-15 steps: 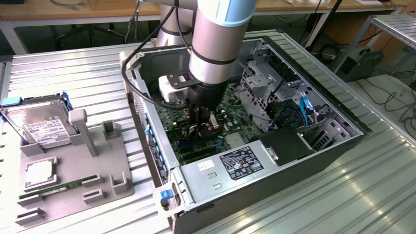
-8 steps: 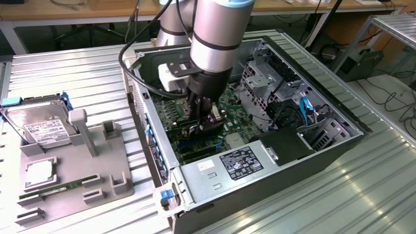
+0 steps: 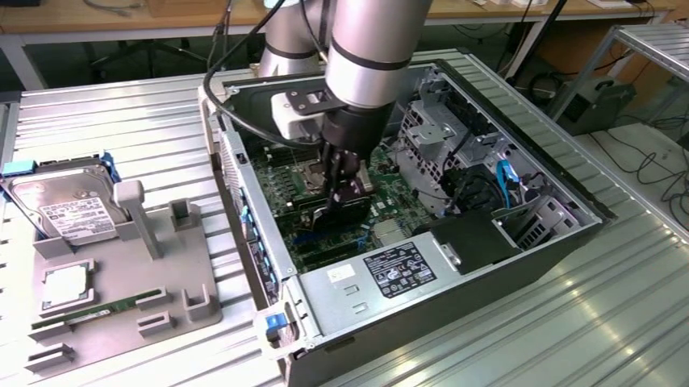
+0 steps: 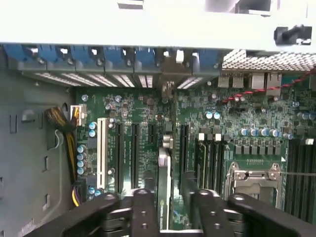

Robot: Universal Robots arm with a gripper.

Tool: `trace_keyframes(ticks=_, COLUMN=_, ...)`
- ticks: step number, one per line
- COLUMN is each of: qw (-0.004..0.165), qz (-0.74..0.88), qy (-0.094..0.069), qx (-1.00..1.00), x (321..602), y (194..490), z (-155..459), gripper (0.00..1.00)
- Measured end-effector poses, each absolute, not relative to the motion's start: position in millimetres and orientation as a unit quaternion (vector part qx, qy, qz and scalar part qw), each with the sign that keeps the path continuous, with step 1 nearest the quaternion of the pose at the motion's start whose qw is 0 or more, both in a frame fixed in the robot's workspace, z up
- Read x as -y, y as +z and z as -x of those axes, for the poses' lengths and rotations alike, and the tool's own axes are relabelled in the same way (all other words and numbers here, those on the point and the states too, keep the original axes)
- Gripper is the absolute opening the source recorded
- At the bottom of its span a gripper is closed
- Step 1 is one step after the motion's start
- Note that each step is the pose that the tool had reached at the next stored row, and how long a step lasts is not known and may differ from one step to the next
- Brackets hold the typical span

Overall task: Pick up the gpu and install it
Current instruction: 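Insert the gpu into the slot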

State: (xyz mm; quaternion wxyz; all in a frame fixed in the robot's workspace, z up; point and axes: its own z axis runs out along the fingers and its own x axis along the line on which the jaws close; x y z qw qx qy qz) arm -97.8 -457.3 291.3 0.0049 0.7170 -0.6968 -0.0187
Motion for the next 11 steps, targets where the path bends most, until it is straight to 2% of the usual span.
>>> trace_keyframes(ticks=1, qw=0.006, qz=-0.717, qy=-0.02, qx=0.697, x=457, y=291, z=94, gripper=0.25)
trace_keyframes(ticks=2, qw=0.007, qz=-0.717, qy=-0.022, qx=0.697, x=457, y=291, z=90, gripper=0.25)
trace_keyframes(ticks=4, qw=0.01, qz=-0.717, qy=-0.027, qx=0.697, x=457, y=291, z=81, gripper=0.13)
trace_keyframes(ticks=11, qw=0.012, qz=-0.717, qy=-0.033, qx=0.696, x=457, y=291, z=70, gripper=0.11)
